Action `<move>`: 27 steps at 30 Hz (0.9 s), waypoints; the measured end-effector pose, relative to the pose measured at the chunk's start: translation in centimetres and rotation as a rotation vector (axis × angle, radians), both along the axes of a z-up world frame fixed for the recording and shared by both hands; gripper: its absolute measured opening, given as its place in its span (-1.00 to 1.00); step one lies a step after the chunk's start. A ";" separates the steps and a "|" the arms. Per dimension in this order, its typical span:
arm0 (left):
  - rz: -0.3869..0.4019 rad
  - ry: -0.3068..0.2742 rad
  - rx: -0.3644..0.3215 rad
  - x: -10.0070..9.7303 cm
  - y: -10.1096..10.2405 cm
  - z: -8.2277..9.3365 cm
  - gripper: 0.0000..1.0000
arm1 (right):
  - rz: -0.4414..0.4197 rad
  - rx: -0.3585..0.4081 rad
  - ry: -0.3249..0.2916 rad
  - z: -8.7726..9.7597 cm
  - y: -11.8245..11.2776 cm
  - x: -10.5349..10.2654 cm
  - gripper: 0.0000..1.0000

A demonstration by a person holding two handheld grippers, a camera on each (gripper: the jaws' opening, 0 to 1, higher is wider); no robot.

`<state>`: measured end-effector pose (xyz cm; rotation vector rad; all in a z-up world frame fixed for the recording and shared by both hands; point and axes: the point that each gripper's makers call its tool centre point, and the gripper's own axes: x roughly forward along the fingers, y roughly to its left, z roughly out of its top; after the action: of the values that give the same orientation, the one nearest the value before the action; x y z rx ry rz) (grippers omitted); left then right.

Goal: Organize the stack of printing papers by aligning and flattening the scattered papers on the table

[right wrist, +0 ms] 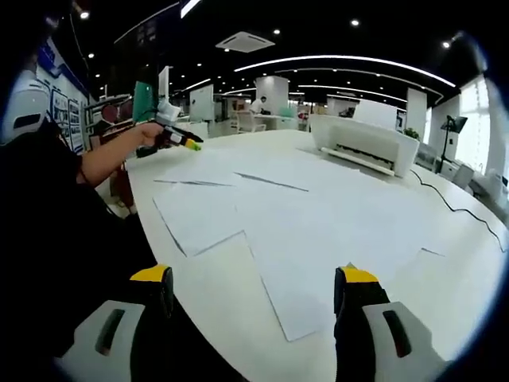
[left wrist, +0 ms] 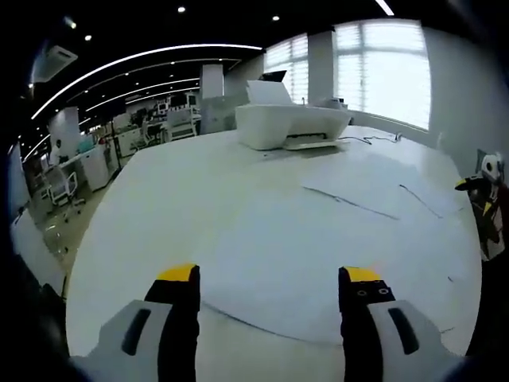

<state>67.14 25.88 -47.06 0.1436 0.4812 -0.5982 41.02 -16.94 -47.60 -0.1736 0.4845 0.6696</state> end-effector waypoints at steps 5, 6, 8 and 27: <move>0.007 -0.004 0.010 0.5 0.2 -0.3 0.50 | 0.000 0.001 0.008 -0.3 0.0 0.1 0.58; 0.010 -0.004 0.009 0.6 0.2 -0.4 0.51 | -0.001 0.001 0.009 -0.3 -0.1 0.1 0.58; 0.013 -0.009 0.010 0.9 0.4 -0.4 0.50 | -0.001 0.000 0.010 -0.3 -0.1 0.1 0.57; 0.065 -0.070 -0.037 2.9 1.4 -1.0 0.54 | 0.006 -0.003 0.018 -0.3 0.1 0.4 0.57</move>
<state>70.00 27.32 -48.10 0.1128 0.4051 -0.5367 41.44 -16.86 -47.94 -0.1717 0.5027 0.6773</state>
